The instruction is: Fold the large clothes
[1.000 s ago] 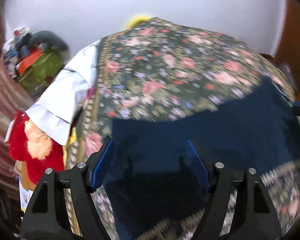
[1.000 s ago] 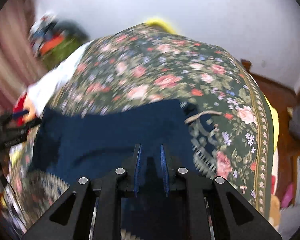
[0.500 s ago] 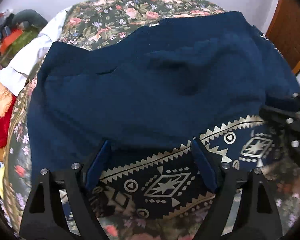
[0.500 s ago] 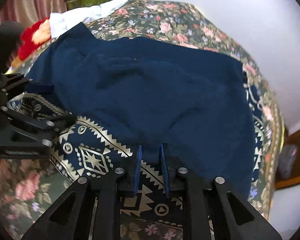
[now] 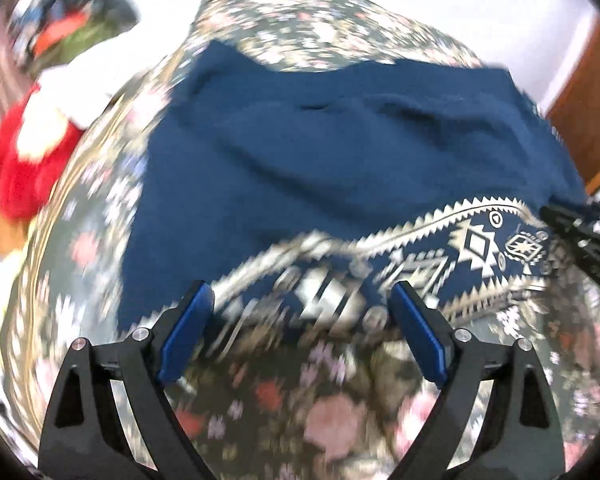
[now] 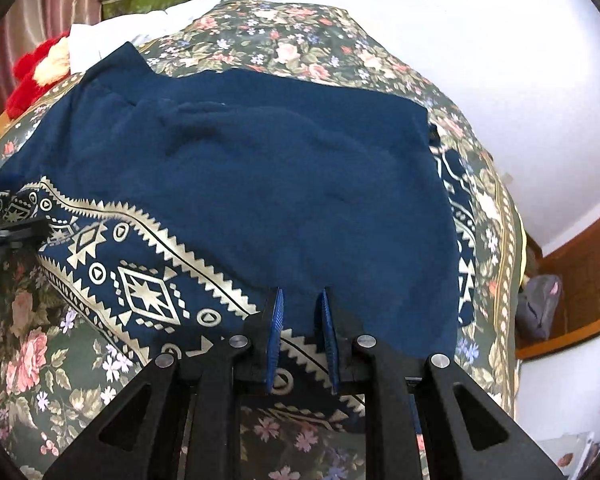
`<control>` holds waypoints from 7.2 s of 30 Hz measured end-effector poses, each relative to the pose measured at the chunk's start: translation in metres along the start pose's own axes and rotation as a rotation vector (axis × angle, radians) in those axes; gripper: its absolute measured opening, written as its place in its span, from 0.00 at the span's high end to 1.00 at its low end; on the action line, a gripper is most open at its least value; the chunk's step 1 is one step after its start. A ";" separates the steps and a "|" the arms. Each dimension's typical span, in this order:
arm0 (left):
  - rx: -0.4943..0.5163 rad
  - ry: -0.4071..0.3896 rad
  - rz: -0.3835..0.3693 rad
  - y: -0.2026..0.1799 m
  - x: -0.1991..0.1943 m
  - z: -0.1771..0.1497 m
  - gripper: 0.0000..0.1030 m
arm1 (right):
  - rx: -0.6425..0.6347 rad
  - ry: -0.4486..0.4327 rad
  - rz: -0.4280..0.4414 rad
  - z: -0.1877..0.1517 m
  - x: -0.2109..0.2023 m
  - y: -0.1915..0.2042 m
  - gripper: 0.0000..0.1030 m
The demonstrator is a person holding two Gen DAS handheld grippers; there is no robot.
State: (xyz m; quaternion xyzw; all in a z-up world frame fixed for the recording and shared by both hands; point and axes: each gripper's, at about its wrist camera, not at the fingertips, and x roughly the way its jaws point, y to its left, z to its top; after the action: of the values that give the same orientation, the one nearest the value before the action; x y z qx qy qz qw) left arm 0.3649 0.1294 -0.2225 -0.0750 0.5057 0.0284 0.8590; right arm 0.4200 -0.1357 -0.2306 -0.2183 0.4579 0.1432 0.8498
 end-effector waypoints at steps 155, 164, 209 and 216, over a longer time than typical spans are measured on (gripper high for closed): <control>-0.120 0.133 -0.521 -0.062 0.045 0.071 0.07 | 0.482 0.145 0.669 0.020 0.063 -0.101 0.00; -0.166 0.132 -0.594 -0.060 0.075 0.073 0.02 | 0.453 0.112 0.763 0.030 0.071 -0.083 0.05; -0.092 -0.188 -0.484 0.048 -0.144 0.018 0.43 | 0.317 -0.068 0.818 0.053 -0.124 0.058 0.62; -0.189 -0.079 -0.486 0.077 -0.089 -0.012 0.43 | 0.322 0.052 0.799 0.032 -0.072 0.098 0.62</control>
State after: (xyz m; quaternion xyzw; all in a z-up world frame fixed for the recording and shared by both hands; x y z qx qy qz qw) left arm 0.3015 0.2062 -0.1580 -0.2727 0.4339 -0.1289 0.8489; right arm 0.3609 -0.0375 -0.1782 0.1082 0.5444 0.3822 0.7388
